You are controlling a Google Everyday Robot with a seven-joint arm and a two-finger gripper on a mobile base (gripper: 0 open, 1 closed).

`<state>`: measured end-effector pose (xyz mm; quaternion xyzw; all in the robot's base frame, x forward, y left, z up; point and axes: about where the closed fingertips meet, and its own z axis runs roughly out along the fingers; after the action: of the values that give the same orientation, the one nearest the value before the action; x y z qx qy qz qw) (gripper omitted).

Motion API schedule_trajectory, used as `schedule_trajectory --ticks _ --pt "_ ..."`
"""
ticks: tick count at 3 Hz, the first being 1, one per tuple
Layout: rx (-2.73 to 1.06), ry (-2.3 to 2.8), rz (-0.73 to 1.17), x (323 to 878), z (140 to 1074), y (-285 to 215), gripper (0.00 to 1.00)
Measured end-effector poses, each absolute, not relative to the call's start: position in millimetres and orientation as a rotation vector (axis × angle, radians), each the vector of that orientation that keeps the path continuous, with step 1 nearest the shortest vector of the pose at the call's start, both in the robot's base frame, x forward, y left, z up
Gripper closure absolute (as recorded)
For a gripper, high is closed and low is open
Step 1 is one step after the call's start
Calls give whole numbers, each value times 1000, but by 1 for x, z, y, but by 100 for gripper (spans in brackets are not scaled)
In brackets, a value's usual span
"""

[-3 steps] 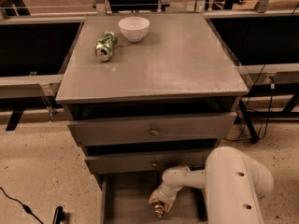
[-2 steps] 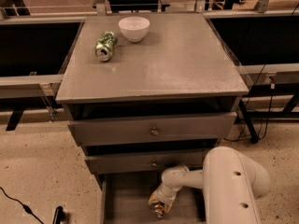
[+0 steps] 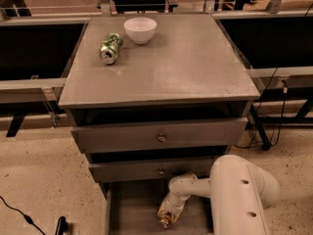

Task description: Pick orange can from bottom drawer and place on counter

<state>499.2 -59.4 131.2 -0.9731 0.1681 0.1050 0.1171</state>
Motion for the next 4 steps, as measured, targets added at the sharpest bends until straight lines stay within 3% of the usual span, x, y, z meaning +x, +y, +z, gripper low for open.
schedule_trajectory --ticks 1,2,3,4 --pt "-2849 494 317 500 130 -59 84" --pt "-2845 493 311 500 132 -60 100" --pt "-2762 471 190 491 167 -73 100" --pt "-2638 421 -79 495 241 -91 100"
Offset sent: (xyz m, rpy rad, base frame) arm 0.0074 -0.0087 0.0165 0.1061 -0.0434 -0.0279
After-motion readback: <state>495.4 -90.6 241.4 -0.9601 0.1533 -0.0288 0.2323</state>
